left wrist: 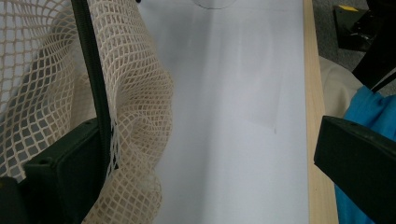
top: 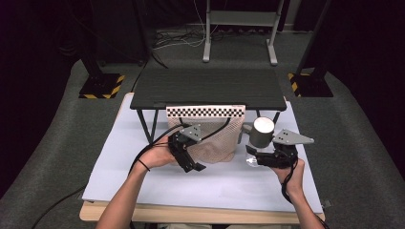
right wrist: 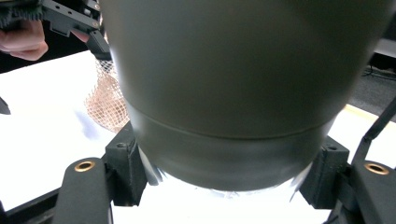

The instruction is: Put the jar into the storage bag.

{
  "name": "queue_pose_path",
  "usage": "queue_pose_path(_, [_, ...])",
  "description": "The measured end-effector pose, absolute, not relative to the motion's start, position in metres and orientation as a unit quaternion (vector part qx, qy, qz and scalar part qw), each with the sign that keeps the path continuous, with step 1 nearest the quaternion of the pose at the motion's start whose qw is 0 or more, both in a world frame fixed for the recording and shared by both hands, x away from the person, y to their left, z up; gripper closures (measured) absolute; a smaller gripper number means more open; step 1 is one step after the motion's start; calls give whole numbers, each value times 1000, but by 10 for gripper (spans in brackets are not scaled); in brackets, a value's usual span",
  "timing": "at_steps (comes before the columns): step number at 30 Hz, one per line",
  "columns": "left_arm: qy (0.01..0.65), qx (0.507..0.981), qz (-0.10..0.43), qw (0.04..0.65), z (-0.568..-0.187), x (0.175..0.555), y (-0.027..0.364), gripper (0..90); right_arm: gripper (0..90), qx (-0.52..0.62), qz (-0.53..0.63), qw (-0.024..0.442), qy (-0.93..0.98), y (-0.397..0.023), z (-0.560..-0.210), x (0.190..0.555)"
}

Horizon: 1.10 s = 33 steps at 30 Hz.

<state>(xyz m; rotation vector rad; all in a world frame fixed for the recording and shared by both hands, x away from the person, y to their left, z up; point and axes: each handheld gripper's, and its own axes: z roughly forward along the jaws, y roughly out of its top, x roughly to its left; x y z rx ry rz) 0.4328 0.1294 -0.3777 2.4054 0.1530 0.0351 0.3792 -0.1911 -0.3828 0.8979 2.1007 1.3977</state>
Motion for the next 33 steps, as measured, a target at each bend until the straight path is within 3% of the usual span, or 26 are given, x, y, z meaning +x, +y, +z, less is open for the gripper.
queue_pose_path(33, [57, 933, 14, 355, -378, 432, 128, 0, 300, 285, 530, 222, 767, -153, -344, 391])
